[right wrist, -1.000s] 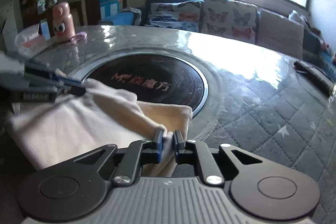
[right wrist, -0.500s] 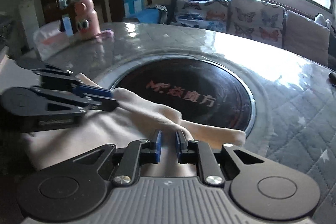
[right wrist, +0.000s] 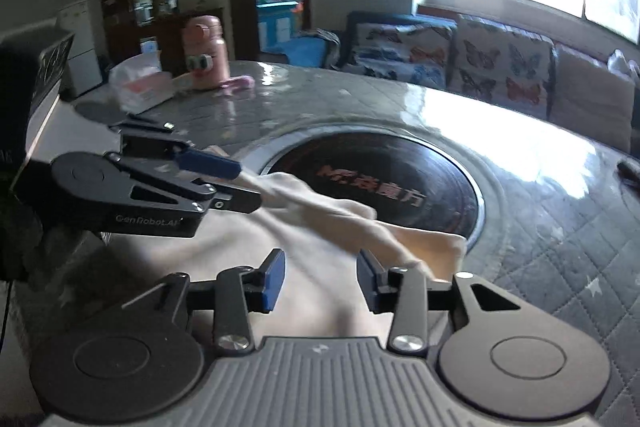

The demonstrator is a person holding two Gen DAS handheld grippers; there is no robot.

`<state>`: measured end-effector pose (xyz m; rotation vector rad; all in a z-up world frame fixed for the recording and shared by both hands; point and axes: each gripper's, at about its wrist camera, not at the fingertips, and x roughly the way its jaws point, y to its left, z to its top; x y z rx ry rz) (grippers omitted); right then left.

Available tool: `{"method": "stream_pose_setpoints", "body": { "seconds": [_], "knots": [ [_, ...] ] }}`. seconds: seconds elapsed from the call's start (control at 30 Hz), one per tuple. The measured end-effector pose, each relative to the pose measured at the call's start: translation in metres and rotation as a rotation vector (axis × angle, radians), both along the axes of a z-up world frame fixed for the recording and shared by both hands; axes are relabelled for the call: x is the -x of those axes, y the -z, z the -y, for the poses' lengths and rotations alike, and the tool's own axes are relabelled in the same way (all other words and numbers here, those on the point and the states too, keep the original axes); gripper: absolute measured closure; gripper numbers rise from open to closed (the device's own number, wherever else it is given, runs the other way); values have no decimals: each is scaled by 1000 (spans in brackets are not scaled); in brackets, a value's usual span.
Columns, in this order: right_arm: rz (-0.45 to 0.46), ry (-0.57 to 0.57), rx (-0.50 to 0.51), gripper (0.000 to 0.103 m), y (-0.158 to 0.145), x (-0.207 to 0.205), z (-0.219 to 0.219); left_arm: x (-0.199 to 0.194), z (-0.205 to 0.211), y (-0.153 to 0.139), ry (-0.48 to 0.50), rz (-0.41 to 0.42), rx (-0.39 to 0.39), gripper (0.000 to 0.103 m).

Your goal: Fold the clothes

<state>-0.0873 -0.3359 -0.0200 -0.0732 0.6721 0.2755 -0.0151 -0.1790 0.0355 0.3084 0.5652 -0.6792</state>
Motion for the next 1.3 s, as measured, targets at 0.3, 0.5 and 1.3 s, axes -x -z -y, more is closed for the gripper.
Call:
{"method": "stream_pose_setpoints", "body": {
  "seconds": [0.3, 0.5, 1.3],
  "knots": [
    [39, -59, -14, 64, 0, 34, -19, 54, -14, 4, 43, 17, 2, 66],
    [-2, -20, -39, 65, 21, 37, -10, 54, -19, 23, 0, -34, 8, 67],
    [13, -63, -101, 20, 16, 31, 7, 40, -62, 12, -151, -69, 115, 49]
  ]
}}
